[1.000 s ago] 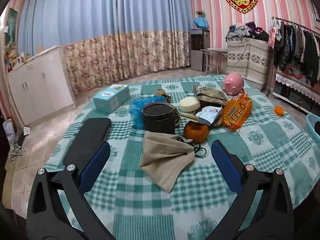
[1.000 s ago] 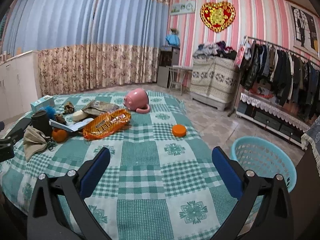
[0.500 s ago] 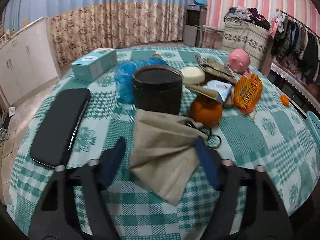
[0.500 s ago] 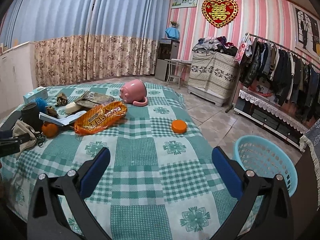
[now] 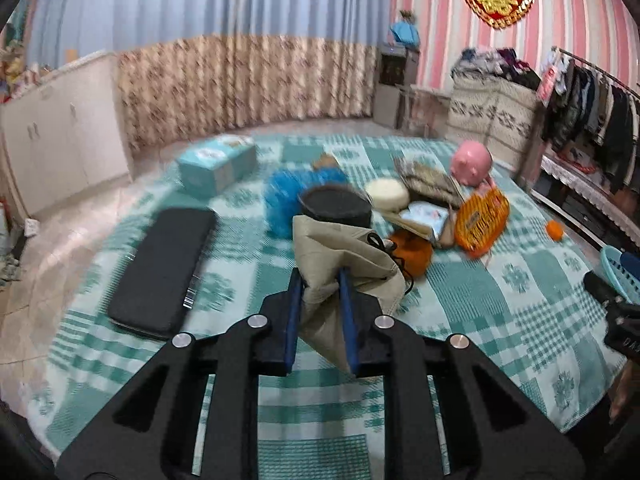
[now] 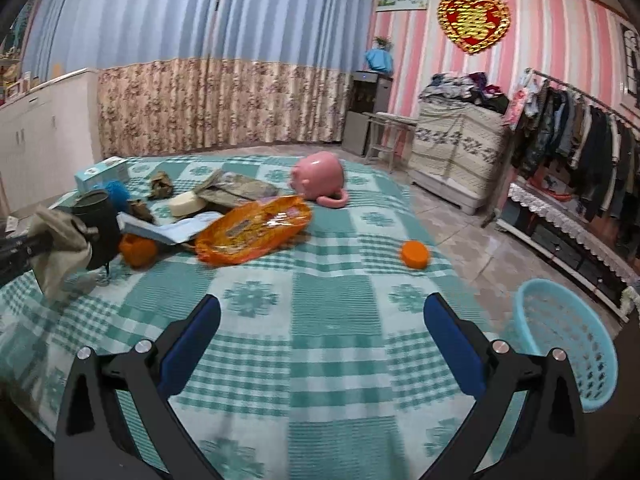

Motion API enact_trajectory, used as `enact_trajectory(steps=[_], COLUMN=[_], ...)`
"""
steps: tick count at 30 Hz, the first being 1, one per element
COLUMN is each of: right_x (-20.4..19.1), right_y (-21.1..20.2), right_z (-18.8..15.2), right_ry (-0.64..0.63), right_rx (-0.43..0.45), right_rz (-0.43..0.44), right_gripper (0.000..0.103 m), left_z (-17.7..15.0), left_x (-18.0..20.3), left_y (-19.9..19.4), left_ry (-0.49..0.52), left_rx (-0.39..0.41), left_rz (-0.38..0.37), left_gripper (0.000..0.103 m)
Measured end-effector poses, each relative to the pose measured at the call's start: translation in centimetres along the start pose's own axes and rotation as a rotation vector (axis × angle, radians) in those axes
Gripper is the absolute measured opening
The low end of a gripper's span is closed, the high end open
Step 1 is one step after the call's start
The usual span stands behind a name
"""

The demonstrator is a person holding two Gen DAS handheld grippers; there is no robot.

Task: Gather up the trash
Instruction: 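Lift the beige cloth with the left gripper while the right gripper grasps the orange peel, then carry cloth and peel over the blue basket with both grippers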

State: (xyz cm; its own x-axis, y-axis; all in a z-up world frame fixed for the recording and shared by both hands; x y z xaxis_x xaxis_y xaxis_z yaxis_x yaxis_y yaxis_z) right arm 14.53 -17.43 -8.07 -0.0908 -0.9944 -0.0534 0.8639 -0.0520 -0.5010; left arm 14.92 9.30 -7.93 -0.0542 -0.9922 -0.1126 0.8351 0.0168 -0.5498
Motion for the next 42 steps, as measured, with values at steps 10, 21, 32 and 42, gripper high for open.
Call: enact_trajectory(steps=[10, 21, 32, 42], right_x=[-5.9, -12.8, -16.2, -15.0], right_y=[3.1, 6.5, 10.9, 9.1], right_z=[-0.2, -0.1, -1.1, -1.3], right_ry=[-0.041, -0.141, -0.176, -0.156], right_rx=[-0.06, -0.125, -0.284, -0.295], right_rz=[0.108, 0.178, 0.237, 0.326], right_gripper=[0.099, 0.099, 0.065, 0.036], left_z=[0.8, -0.3, -0.8, -0.7], left_x=[-2.9, -8.5, -9.1, -8.5], left_y=[-2.7, -0.1, 1.1, 1.1], left_ry=[-0.029, -0.19, -0.207, -0.186], left_rx=[0.067, -0.024, -0.058, -0.056], left_rz=[0.254, 0.282, 0.272, 0.279], left_gripper=[0.017, 0.017, 0.017, 0.017])
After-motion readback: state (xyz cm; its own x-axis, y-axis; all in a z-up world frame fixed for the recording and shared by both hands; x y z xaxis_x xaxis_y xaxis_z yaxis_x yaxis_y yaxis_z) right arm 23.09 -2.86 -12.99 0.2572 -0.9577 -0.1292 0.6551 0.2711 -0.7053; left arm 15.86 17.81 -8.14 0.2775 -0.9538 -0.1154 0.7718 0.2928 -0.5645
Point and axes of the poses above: each gripper's, at about its wrist camera, not at the fingertips, and y roughly the way its jaws point, x to its right, z to its top, the point moved 3 cm from there along y, roughly the way its jaws point, and after that the axes turned 11 degrees about y, right-handed, at the moved point
